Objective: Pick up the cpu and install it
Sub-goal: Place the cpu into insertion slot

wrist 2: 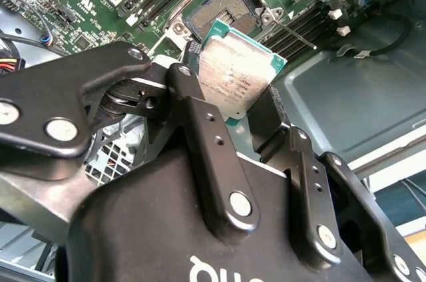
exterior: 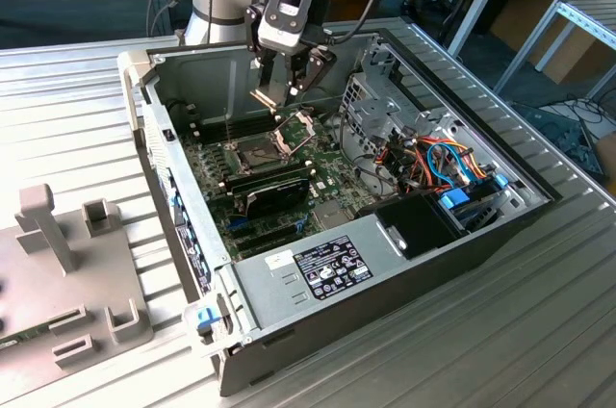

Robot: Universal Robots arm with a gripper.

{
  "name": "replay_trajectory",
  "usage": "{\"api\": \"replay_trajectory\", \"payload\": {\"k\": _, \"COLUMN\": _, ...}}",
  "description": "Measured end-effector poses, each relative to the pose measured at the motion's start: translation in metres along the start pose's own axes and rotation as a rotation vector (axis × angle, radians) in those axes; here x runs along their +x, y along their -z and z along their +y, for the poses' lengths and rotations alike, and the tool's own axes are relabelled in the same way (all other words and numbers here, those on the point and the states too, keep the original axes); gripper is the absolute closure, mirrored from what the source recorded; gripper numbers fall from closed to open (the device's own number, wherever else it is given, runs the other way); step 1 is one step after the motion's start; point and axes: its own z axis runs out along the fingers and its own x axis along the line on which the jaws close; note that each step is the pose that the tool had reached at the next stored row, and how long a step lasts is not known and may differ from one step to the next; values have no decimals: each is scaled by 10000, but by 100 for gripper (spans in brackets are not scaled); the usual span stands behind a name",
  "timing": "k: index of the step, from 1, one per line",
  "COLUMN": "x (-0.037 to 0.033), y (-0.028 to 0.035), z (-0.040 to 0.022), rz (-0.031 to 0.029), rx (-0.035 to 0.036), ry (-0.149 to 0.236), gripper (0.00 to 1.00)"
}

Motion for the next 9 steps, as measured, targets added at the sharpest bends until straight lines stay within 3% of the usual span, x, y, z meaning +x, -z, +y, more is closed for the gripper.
{"api": "replay_trajectory", "payload": {"k": 9, "x": 0, "y": 0, "z": 0, "rz": 1, "rx": 0, "ry": -22, "gripper": 46}}
